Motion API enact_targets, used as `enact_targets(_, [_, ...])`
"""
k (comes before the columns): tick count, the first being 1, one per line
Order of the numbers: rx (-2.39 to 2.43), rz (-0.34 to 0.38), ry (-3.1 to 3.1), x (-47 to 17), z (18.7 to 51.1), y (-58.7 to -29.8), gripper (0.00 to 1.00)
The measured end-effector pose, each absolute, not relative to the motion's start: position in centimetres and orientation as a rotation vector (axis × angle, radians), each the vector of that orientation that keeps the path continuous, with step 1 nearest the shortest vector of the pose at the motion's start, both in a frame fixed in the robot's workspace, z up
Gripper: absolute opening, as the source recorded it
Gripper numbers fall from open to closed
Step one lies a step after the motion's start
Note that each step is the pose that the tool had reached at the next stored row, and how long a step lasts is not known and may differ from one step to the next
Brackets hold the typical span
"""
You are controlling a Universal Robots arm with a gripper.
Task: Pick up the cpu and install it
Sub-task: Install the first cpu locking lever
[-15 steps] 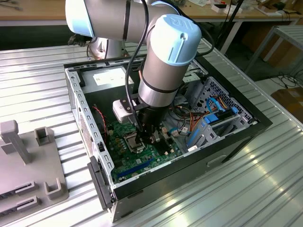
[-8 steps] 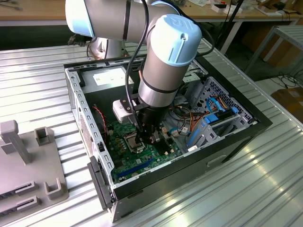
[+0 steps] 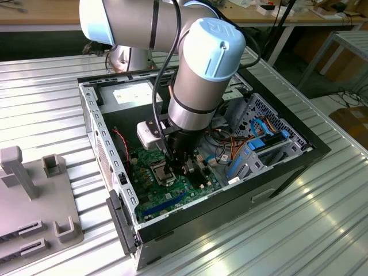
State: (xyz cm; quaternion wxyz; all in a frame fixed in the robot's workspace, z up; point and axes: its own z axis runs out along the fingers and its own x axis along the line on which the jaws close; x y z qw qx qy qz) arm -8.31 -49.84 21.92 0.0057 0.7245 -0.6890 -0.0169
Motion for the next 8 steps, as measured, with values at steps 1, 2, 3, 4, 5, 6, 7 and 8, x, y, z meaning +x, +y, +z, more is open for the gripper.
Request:
enact_targets(1, [2.269,-0.054,-2.157,-8.31,21.91,-49.85,0.11])
enact_targets(2, [2.269,-0.054,-2.157,-8.31,21.92,-49.85,0.11])
enact_targets(3, [2.269,-0.055,-2.158,-8.31,21.92,-49.85,0.11])
enact_targets(4, [2.270,-0.056,-2.158,-8.31,21.92,-49.85,0.11])
enact_targets(5, [2.270,-0.057,-2.158,-8.31,21.92,-49.85,0.11])
enact_targets(6, [2.270,-0.057,-2.159,-8.31,21.92,-49.86,0.11])
enact_targets(7, [2.271,-0.058,-2.159,-8.31,21.92,-49.86,0.11])
enact_targets(8, [2.271,-0.059,-2.159,-8.31,21.92,-49.86,0.11])
